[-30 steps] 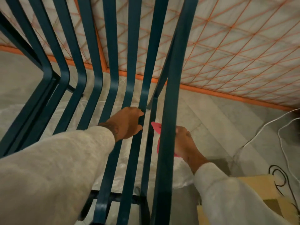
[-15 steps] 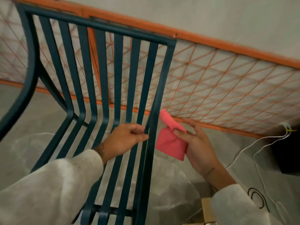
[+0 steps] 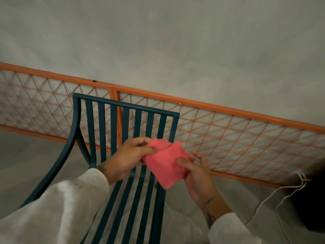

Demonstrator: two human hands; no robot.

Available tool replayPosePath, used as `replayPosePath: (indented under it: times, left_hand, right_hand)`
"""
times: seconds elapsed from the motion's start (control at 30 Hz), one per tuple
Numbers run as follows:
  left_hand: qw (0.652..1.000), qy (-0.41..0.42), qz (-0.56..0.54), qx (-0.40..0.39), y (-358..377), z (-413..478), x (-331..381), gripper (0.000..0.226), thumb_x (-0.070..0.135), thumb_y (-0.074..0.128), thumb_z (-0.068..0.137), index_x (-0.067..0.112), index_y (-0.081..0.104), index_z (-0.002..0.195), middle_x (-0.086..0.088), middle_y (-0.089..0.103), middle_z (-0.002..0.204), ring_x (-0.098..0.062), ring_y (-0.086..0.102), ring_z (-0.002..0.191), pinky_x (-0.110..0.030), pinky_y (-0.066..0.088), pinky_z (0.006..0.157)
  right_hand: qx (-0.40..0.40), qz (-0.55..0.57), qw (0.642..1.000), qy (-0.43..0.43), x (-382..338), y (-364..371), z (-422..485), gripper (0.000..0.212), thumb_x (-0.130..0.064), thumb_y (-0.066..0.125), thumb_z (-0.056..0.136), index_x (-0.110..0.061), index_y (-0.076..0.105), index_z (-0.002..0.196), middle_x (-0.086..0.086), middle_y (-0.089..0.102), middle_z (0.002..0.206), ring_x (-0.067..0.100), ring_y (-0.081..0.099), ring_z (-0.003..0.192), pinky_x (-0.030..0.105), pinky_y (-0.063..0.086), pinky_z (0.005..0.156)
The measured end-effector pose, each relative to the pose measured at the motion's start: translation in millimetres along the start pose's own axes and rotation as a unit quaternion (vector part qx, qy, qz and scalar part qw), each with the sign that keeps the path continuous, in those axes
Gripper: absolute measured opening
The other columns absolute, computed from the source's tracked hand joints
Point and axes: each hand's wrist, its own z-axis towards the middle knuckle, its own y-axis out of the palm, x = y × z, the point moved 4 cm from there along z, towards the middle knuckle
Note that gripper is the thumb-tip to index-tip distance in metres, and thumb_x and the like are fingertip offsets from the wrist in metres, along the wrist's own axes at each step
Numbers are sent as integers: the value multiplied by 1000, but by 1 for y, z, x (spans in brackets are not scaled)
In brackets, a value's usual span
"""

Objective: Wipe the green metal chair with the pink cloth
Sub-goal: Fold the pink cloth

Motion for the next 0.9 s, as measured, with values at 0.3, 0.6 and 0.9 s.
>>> replayPosePath:
  times: [0.3,0.6,0.9]
  left_hand:
    - [988,90,125,-22,-8,-37,122,18,11,58,89,16,75,94,-4,73,100,-24,66,101,-41,50,91]
    - [971,154,184,-13,-27,-67,237,18,2,61,83,11,75,89,-9,73,90,-19,66,86,-33,52,79]
    - [952,225,203,-44,-83,-97,308,16,4,68,84,10,75,97,-5,75,97,-18,71,93,-30,57,84]
  right_hand:
    - [-117,-333,935,30,-72,39,-50,95,-38,79,48,-46,41,134,-4,53,136,14,56,119,36,47,91]
    - [-254,-470,828,-167,-205,146,-63,59,-12,64,75,-43,60,124,-14,55,135,3,49,127,37,47,104]
    - [-161,-447,861,-183,-274,202,-99,25,-6,81,78,-7,64,96,9,75,88,25,70,77,40,56,77]
